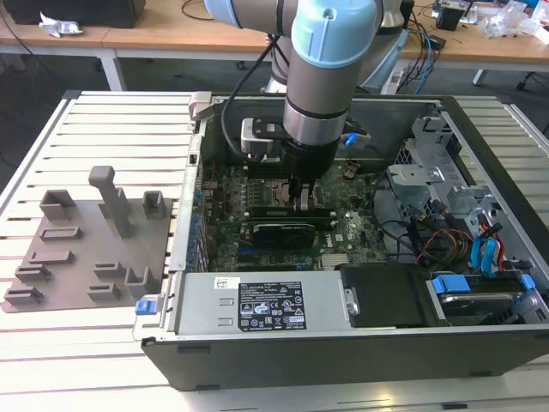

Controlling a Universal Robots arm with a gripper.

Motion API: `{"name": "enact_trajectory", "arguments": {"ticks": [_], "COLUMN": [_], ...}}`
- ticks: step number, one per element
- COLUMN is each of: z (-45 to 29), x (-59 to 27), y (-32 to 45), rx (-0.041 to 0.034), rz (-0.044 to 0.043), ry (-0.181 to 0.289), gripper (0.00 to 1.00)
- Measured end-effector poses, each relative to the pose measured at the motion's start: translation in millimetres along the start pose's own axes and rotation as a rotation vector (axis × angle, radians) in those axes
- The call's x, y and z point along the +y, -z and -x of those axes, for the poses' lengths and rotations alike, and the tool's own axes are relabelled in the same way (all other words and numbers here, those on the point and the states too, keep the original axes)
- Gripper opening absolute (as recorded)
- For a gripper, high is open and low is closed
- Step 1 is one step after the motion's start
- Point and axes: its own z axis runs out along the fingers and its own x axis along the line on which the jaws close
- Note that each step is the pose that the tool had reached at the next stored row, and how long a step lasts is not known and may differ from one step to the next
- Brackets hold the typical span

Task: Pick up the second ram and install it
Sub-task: 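Insert the second ram into the second slot, then press down the second ram until it locks into place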

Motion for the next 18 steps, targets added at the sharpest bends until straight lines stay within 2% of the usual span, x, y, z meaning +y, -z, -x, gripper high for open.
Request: {"name": "enact_trajectory", "arguments": {"ticks": [3, 4, 5, 7, 8, 9, 10, 17, 18], "z": [0.3, 0.0, 0.3, 3.3, 4.1, 5.2, 6.0, 6.0, 6.2], "x": [-0.4, -0.1, 0.1, 0.8, 0.8, 1.0, 1.3, 0.7, -5.1], "y": [-0.7, -0.1, 4.4, 25.6, 29.9, 37.4, 46.0, 45.9, 44.3], "rx": [-0.0016, -0.0002, 0.0001, -0.0002, -0.0001, -0.0001, -0.0001, 0.0001, 0.0001], "rz": [-0.0009, -0.0001, -0.0001, -0.0007, -0.0007, -0.0010, -0.0015, -0.0014, -0.0008], "ry": [0.001, 0.000, 0.000, 0.000, 0.000, 0.000, 0.000, 0.000, 0.000], "gripper": [0.15, 0.21, 0.21, 0.21, 0.20, 0.13, 0.10, 0.10, 0.10]}}
